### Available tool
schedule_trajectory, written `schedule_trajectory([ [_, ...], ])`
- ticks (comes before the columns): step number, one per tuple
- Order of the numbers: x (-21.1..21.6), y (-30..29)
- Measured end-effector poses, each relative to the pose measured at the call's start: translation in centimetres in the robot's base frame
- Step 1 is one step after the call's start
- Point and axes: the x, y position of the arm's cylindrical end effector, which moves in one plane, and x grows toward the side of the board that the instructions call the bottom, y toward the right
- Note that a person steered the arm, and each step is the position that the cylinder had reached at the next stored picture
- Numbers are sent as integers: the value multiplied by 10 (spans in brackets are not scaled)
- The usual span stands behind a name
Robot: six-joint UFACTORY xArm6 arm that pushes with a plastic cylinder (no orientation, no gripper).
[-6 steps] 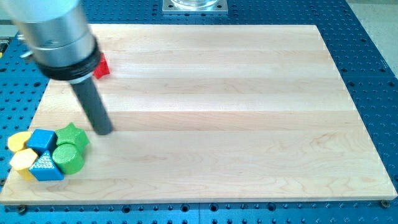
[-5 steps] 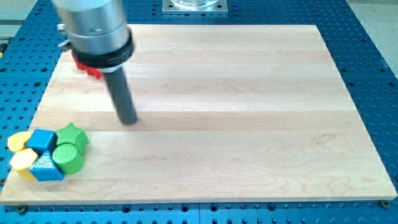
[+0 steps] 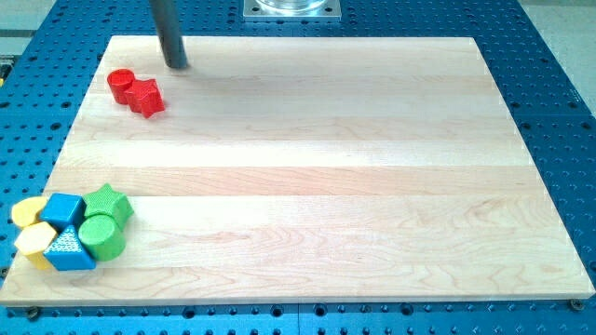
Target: Move the red blocks into the group of blocks
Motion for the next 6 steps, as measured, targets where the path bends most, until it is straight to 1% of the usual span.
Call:
schedule_trajectory([
  [1, 21, -34],
  [2, 58, -58],
  [3, 103, -40],
  [4, 77, -26],
  [5, 59, -6],
  [6, 89, 12],
])
